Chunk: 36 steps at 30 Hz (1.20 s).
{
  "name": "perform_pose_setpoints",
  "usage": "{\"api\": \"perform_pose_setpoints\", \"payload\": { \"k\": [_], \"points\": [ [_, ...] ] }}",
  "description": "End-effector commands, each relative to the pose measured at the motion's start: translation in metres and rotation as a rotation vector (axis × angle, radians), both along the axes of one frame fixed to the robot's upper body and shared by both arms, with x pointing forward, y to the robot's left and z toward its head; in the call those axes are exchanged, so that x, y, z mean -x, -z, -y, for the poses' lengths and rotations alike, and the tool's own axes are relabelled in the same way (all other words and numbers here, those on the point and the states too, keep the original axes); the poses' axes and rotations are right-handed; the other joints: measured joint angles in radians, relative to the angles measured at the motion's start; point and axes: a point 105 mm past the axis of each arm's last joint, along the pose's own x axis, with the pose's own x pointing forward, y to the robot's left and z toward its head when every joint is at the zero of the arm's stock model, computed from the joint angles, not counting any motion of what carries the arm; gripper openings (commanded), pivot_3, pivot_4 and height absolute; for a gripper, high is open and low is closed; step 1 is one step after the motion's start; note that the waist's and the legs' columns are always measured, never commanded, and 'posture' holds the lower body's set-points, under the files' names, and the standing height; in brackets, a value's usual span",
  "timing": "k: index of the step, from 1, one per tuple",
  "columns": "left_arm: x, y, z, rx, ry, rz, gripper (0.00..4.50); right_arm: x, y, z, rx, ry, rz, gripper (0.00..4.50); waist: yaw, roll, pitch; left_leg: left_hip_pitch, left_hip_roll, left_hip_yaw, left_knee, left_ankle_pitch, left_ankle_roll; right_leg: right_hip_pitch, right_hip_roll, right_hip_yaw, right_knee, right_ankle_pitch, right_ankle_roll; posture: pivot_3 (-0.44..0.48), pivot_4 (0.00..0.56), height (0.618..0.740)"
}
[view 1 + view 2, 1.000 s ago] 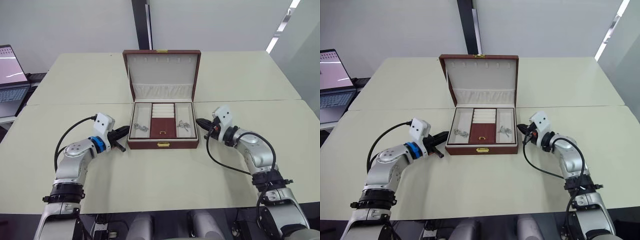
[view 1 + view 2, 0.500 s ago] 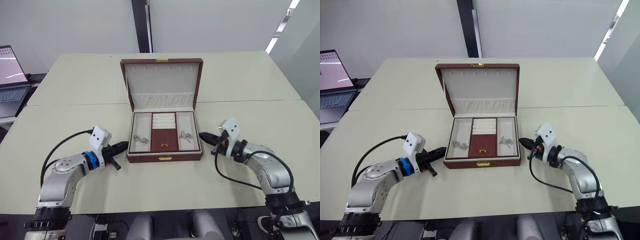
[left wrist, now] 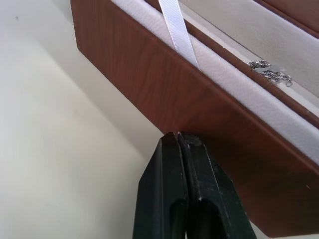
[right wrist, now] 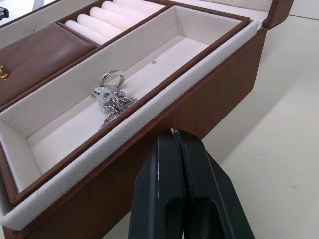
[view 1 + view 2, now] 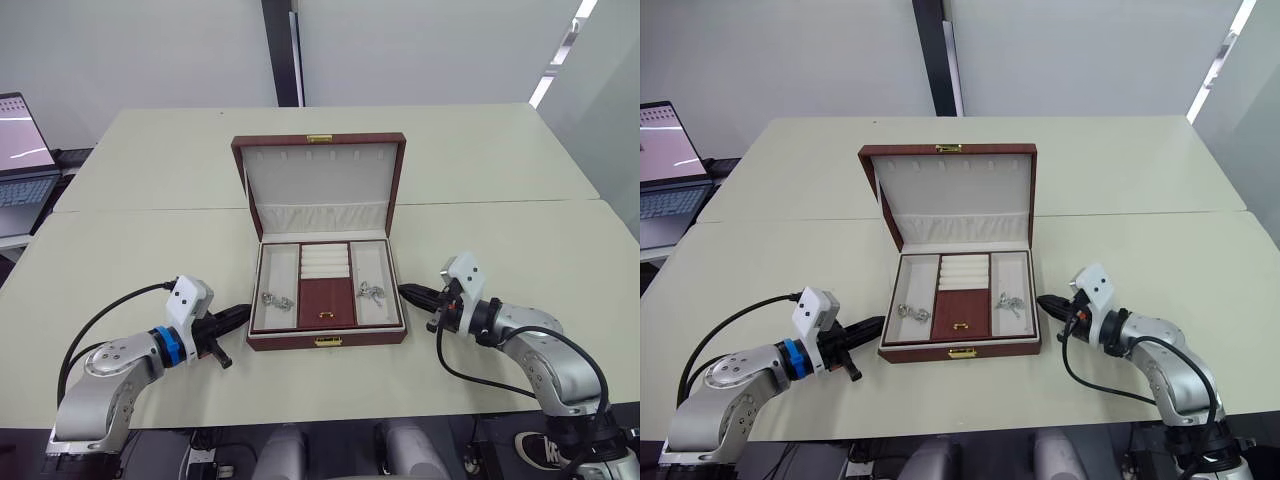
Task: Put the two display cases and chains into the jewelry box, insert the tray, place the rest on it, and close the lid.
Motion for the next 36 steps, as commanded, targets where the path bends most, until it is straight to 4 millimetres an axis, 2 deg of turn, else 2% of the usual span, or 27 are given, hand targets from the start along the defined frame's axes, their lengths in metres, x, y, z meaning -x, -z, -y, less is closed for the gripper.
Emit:
{"api": "perform_pose_setpoints", "payload": {
  "k": [1, 6, 9, 12, 16, 19, 23, 25, 28, 34, 36],
  "points": [
    [0.001, 0.003, 0.007, 0.018, 0.057, 0.034, 0.03, 0.012, -0.009, -0.026, -0.042, -0.138, 0.020, 0.03, -0.001, 0.000, 0.000, 0.000, 0.000, 0.000, 0.000, 0.000, 0.000, 0.000, 0.000, 0.000, 0.000, 0.000, 0.000, 0.000, 0.150, 0.740],
    [0.003, -0.011, -0.019, 0.046, -0.034, 0.214, 0.03, 0.005, -0.020, -0.011, -0.046, -0.083, 0.059, 0.03, -0.003, 0.000, 0.000, 0.000, 0.001, 0.000, 0.000, 0.000, 0.000, 0.000, 0.000, 0.000, 0.000, 0.000, 0.000, 0.000, 0.150, 0.740],
    [0.015, -0.020, -0.033, 0.069, -0.079, 0.278, 0.03, -0.002, -0.027, 0.004, -0.053, -0.045, 0.076, 0.03, -0.005, 0.000, 0.000, -0.001, 0.001, 0.000, 0.000, 0.000, 0.000, -0.001, 0.001, 0.000, 0.000, 0.000, 0.000, 0.000, 0.150, 0.740],
    [0.032, -0.034, -0.038, 0.108, -0.110, 0.335, 0.03, -0.012, -0.035, 0.019, -0.066, -0.003, 0.098, 0.03, -0.002, 0.000, 0.000, -0.001, 0.001, 0.000, 0.000, 0.000, 0.000, 0.000, -0.001, 0.000, 0.000, 0.000, 0.000, 0.000, 0.150, 0.740],
    [0.064, -0.049, -0.030, 0.145, -0.136, 0.382, 0.03, -0.028, -0.044, 0.033, -0.071, 0.013, 0.133, 0.03, 0.006, -0.001, 0.001, -0.001, 0.000, 0.000, 0.001, 0.000, 0.000, 0.001, -0.002, 0.000, -0.001, 0.000, 0.000, 0.000, 0.150, 0.740],
    [0.091, -0.057, -0.013, 0.160, -0.126, 0.410, 0.03, -0.043, -0.051, 0.038, -0.074, 0.007, 0.160, 0.03, 0.006, -0.002, 0.001, -0.001, 0.000, 0.001, 0.001, 0.000, 0.000, 0.001, -0.003, 0.001, -0.001, 0.000, 0.000, 0.000, 0.150, 0.740],
    [0.110, -0.066, -0.016, 0.178, -0.238, 0.450, 0.03, -0.063, -0.060, 0.043, -0.073, 0.007, 0.196, 0.03, 0.009, -0.001, 0.001, 0.000, -0.001, 0.001, 0.001, 0.000, 0.000, 0.002, -0.002, 0.000, -0.002, 0.000, 0.000, 0.000, 0.150, 0.740],
    [0.122, -0.067, -0.011, 0.189, -0.247, 0.455, 0.03, -0.074, -0.065, 0.046, -0.077, 0.015, 0.217, 0.03, 0.009, -0.002, 0.002, 0.000, 0.000, 0.001, 0.001, 0.000, 0.000, 0.002, -0.001, 0.000, -0.002, 0.000, 0.000, 0.000, 0.150, 0.740],
    [0.133, -0.073, -0.012, 0.202, -0.313, 0.514, 0.03, -0.092, -0.074, 0.048, -0.081, 0.038, 0.251, 0.03, 0.007, -0.002, 0.002, -0.001, -0.001, 0.003, 0.001, 0.000, 0.000, 0.002, -0.001, 0.001, -0.004, 0.000, 0.000, 0.000, 0.150, 0.740],
    [0.144, -0.065, -0.007, 0.203, -0.339, 0.518, 0.03, -0.116, -0.086, 0.047, -0.101, 0.072, 0.297, 0.03, 0.004, -0.002, 0.002, -0.001, 0.000, 0.003, 0.001, 0.000, 0.000, 0.002, -0.001, 0.001, -0.004, 0.000, 0.000, 0.000, 0.150, 0.740],
    [0.145, -0.068, -0.007, 0.202, -0.351, 0.543, 0.03, -0.124, -0.090, 0.042, -0.107, 0.066, 0.302, 0.03, 0.002, -0.002, 0.002, -0.001, -0.001, 0.003, 0.001, 0.000, 0.000, 0.002, -0.001, 0.002, -0.005, 0.000, 0.000, 0.000, 0.150, 0.740]
  ]
}}
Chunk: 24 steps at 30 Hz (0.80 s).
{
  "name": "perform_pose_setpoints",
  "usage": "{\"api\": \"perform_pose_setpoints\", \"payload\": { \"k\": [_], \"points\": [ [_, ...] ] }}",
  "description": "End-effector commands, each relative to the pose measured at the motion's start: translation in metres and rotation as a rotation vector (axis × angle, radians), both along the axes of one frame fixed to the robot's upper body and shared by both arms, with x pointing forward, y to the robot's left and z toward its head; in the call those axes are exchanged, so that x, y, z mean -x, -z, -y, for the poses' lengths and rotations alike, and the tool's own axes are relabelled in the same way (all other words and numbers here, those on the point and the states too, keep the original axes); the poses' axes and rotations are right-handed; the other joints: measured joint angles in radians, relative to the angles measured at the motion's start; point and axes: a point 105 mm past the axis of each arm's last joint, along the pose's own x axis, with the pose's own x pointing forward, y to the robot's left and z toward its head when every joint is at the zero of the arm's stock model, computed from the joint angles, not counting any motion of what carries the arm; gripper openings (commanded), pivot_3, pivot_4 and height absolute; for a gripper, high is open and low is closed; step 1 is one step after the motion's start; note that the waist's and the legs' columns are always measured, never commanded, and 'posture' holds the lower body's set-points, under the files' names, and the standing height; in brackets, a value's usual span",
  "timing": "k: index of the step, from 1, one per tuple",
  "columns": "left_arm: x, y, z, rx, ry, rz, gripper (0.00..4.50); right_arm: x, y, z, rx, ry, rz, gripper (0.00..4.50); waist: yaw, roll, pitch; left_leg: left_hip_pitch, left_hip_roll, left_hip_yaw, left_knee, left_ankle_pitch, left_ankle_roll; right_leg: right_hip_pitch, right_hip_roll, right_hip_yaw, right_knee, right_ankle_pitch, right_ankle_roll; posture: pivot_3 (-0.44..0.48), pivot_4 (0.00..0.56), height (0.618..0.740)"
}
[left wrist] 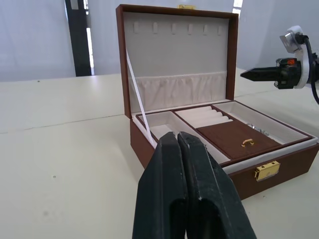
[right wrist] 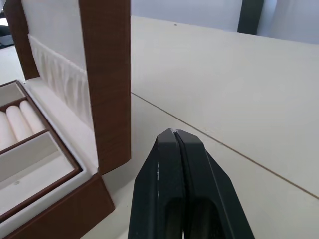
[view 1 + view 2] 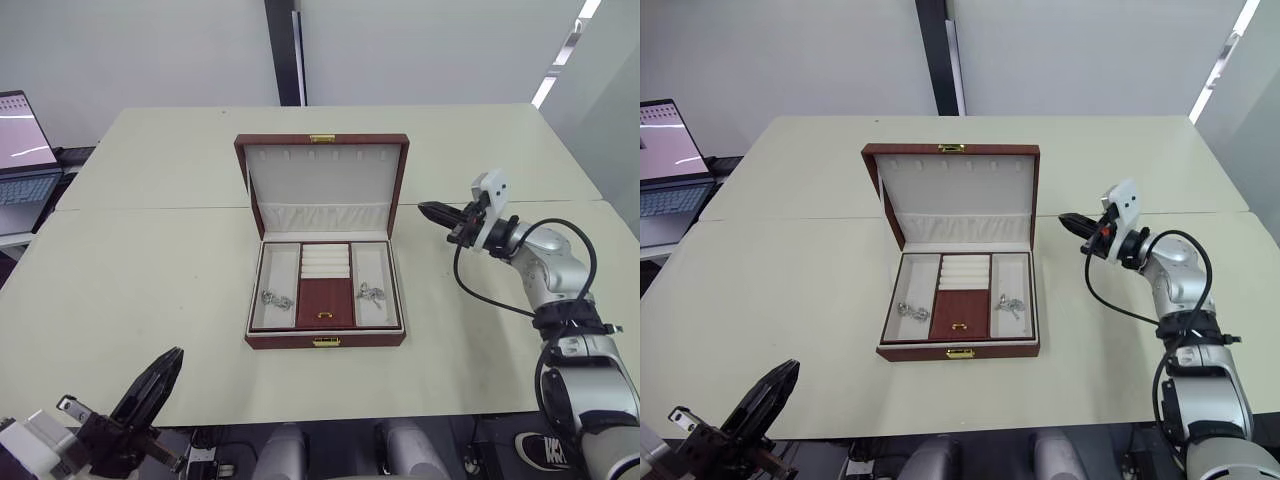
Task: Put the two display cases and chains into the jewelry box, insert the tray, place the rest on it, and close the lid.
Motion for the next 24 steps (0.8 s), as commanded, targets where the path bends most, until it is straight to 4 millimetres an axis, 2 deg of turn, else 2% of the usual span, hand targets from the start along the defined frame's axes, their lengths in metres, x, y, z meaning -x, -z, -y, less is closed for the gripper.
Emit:
{"api": "perform_pose_setpoints", "payload": {
  "k": [1, 8, 13, 16, 24],
  "points": [
    [0.003, -0.009, 0.004, -0.019, -0.006, 0.051, 0.03, -0.010, -0.018, -0.006, -0.007, -0.009, 0.068, 0.03, -0.002, 0.000, 0.000, 0.000, 0.000, 0.000, 0.000, 0.000, 0.000, 0.000, 0.000, 0.000, 0.000, 0.000, 0.000, 0.000, 0.150, 0.740],
    [0.004, -0.008, 0.008, -0.025, -0.011, 0.056, 0.03, -0.026, -0.035, -0.025, -0.032, -0.041, 0.114, 0.03, -0.013, 0.001, 0.000, 0.000, 0.000, 0.000, 0.000, 0.000, 0.000, 0.000, 0.000, 0.000, 0.001, 0.000, 0.000, 0.000, 0.150, 0.740],
    [0.002, -0.008, 0.012, -0.024, 0.003, 0.059, 0.03, -0.033, -0.050, -0.046, -0.061, -0.072, 0.146, 0.03, -0.019, 0.001, 0.001, 0.000, 0.001, -0.001, 0.000, 0.000, 0.000, 0.000, 0.001, 0.000, 0.001, 0.000, 0.000, 0.000, 0.150, 0.740],
    [-0.002, -0.008, 0.013, -0.023, 0.007, 0.064, 0.03, -0.032, -0.058, -0.059, -0.082, -0.116, 0.159, 0.03, -0.019, 0.001, 0.001, 0.000, 0.000, -0.001, 0.000, 0.000, 0.000, -0.001, 0.001, 0.000, 0.002, 0.000, 0.000, 0.000, 0.150, 0.740],
    [-0.004, -0.009, 0.013, -0.017, -0.004, 0.065, 0.03, -0.019, -0.064, -0.075, -0.127, -0.270, 0.134, 0.03, -0.019, 0.002, 0.002, 0.000, 0.001, -0.001, 0.000, 0.000, 0.000, -0.001, 0.001, 0.000, 0.003, 0.000, 0.000, 0.000, 0.150, 0.740]
  ]
}}
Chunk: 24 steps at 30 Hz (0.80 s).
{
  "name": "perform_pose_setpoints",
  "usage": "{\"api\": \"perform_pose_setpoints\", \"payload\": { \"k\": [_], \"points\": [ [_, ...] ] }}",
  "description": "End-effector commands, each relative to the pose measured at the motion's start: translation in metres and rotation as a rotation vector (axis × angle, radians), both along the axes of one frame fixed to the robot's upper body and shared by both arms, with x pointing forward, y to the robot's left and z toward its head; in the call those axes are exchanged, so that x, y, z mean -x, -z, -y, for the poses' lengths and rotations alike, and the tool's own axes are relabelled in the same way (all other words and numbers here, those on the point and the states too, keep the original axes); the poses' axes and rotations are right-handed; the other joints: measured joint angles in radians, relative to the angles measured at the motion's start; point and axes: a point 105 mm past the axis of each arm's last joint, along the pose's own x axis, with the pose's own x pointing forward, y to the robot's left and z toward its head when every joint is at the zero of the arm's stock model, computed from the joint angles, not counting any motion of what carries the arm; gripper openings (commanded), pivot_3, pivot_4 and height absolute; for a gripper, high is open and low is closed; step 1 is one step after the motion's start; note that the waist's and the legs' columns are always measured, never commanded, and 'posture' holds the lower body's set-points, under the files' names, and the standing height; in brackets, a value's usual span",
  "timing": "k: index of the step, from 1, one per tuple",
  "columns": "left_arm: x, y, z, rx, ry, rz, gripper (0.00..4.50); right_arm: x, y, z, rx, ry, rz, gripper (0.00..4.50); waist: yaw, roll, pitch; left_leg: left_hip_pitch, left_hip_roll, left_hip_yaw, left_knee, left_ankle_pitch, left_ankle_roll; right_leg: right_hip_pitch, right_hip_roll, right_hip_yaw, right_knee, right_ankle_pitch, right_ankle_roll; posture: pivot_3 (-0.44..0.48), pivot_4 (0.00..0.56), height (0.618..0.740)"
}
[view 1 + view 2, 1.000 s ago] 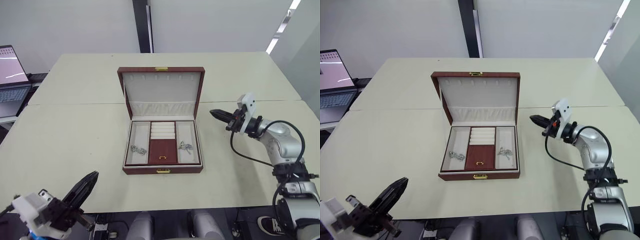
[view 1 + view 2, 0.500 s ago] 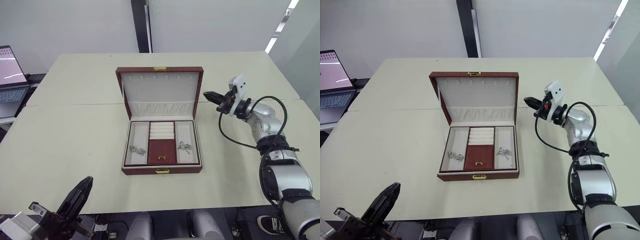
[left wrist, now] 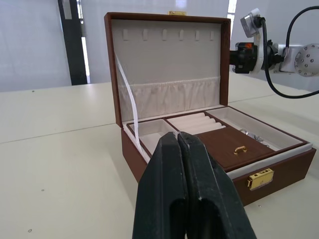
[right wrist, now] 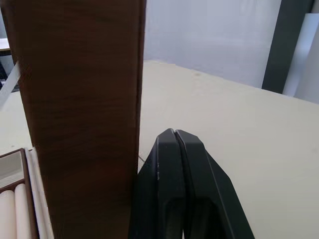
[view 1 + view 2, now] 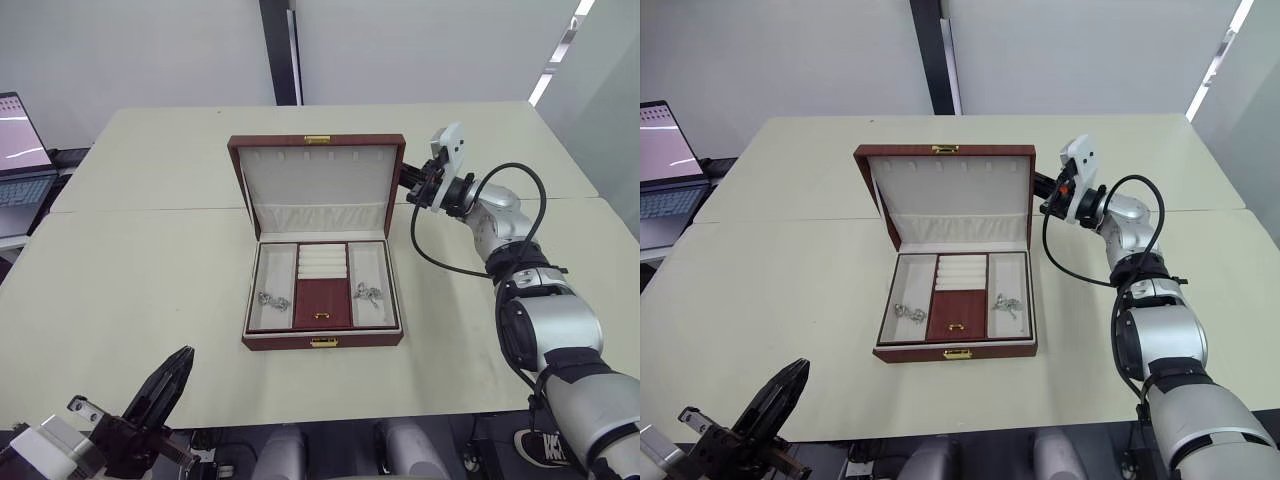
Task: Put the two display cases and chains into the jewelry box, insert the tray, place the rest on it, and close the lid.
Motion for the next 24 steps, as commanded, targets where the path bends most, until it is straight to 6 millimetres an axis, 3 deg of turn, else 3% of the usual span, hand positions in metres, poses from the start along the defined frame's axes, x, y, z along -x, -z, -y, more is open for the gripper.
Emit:
{"api": "perform_pose_setpoints", "payload": {
  "k": [1, 13, 24],
  "points": [
    [0.000, -0.007, 0.004, -0.014, 0.011, 0.024, 0.03, 0.011, -0.022, -0.010, -0.037, -0.117, 0.041, 0.03, -0.001, 0.001, 0.000, 0.000, 0.000, 0.000, 0.000, 0.000, 0.000, 0.000, 0.000, 0.000, 0.000, 0.000, 0.000, 0.000, 0.150, 0.740],
    [-0.007, -0.007, 0.003, -0.015, 0.004, 0.023, 0.03, 0.050, 0.003, -0.017, 0.085, -0.362, -0.047, 0.03, 0.001, 0.001, 0.001, 0.000, 0.001, -0.001, 0.000, 0.000, 0.000, -0.001, 0.001, 0.000, 0.001, 0.000, -0.001, 0.000, 0.150, 0.740],
    [-0.014, -0.006, -0.005, -0.018, -0.027, 0.002, 0.03, 0.040, 0.005, -0.001, 0.087, -0.252, -0.010, 0.03, 0.000, 0.001, 0.001, 0.000, 0.001, -0.001, 0.000, 0.000, 0.000, -0.001, 0.001, 0.000, 0.001, 0.000, -0.001, 0.000, 0.150, 0.740]
  ]
}}
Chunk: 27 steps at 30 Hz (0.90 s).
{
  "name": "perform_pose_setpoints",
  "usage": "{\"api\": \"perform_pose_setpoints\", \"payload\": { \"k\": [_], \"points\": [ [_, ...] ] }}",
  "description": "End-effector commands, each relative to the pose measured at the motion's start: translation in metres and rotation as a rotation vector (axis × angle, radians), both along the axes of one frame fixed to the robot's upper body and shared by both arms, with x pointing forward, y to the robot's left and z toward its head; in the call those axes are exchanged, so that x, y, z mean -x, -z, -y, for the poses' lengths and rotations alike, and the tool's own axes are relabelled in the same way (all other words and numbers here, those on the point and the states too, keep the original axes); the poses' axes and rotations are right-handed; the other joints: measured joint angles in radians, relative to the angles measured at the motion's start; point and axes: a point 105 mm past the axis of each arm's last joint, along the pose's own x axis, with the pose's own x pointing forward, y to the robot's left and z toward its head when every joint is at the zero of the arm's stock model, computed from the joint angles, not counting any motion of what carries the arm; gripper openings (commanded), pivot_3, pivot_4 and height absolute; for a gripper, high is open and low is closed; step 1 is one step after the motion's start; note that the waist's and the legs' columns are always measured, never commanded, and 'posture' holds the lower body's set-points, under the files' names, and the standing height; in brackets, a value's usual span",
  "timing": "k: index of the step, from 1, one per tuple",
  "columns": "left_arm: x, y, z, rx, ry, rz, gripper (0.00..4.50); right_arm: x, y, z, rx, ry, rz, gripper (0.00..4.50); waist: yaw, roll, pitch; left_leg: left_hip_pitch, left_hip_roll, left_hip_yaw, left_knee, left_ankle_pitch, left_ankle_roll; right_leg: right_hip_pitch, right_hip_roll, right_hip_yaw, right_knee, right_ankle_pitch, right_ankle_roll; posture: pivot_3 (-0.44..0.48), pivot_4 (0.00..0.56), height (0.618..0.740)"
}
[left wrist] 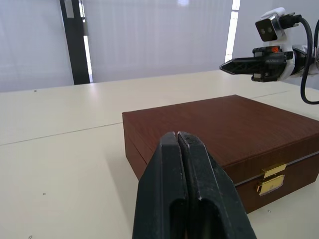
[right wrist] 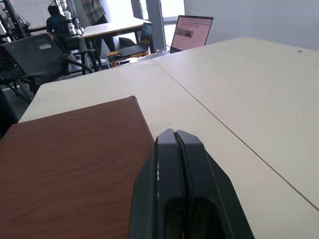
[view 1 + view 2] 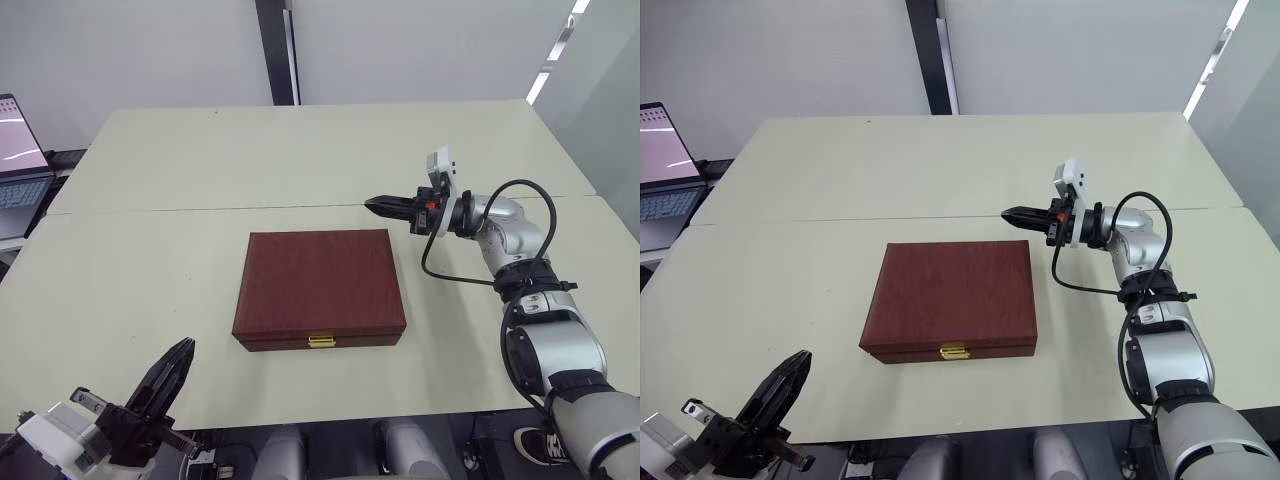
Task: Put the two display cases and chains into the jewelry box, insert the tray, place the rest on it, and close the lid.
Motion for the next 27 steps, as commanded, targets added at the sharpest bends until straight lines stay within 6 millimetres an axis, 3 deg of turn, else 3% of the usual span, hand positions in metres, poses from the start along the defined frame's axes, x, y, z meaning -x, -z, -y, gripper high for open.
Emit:
{"api": "perform_pose_setpoints", "payload": {
  "k": [1, 5, 12, 17, 21, 23, 27],
  "points": [
    [-0.006, -0.003, -0.007, -0.011, -0.018, -0.009, 0.03, -0.003, -0.010, 0.011, -0.006, 0.049, 0.074, 0.03, 0.000, 0.000, 0.000, 0.000, 0.000, 0.000, 0.000, 0.000, 0.000, 0.000, 0.000, 0.000, 0.000, 0.000, 0.000, 0.000, 0.150, 0.740],
    [-0.027, 0.005, -0.024, -0.038, -0.052, -0.096, 0.03, 0.000, 0.001, 0.025, 0.011, 0.101, 0.081, 0.03, 0.008, 0.000, 0.000, 0.000, 0.000, -0.001, 0.000, 0.000, 0.000, 0.001, 0.000, -0.001, 0.000, 0.000, 0.000, 0.000, 0.150, 0.740],
    [-0.065, 0.000, -0.046, -0.078, -0.147, -0.122, 0.03, 0.021, 0.021, 0.060, 0.036, 0.210, 0.070, 0.03, 0.013, 0.000, 0.000, 0.000, -0.001, -0.001, 0.001, 0.000, 0.000, 0.001, -0.001, -0.001, 0.001, 0.000, 0.000, 0.000, 0.150, 0.740],
    [-0.088, 0.002, -0.066, -0.054, -0.123, -0.167, 1.46, 0.039, 0.034, 0.084, 0.047, 0.288, 0.050, 0.00, 0.013, 0.000, 0.000, 0.001, 0.000, -0.002, 0.000, 0.000, 0.000, 0.001, 0.000, -0.001, 0.002, 0.000, 0.000, 0.000, 0.150, 0.740],
    [-0.114, 0.004, -0.093, -0.106, -0.107, -0.211, 2.69, 0.057, 0.057, 0.115, 0.107, 0.379, 0.012, 0.00, 0.024, 0.000, 0.000, 0.001, 0.000, -0.002, 0.001, 0.000, 0.000, 0.001, 0.001, -0.002, 0.001, 0.000, 0.000, 0.000, 0.150, 0.740],
    [-0.118, 0.007, -0.103, -0.121, -0.104, -0.230, 3.25, 0.061, 0.060, 0.121, 0.117, 0.398, 0.003, 0.00, 0.023, 0.000, 0.000, 0.001, -0.001, -0.001, 0.001, 0.000, 0.000, 0.001, 0.000, -0.001, 0.001, 0.000, 0.000, 0.000, 0.150, 0.740],
    [-0.126, 0.014, -0.121, -0.159, -0.054, -0.307, 4.45, 0.070, 0.070, 0.150, 0.168, 0.479, -0.026, 0.00, 0.015, 0.000, 0.000, 0.001, -0.001, -0.001, 0.001, 0.000, 0.000, 0.001, 0.000, -0.001, 0.002, 0.000, 0.000, 0.000, 0.150, 0.740]
  ]
}}
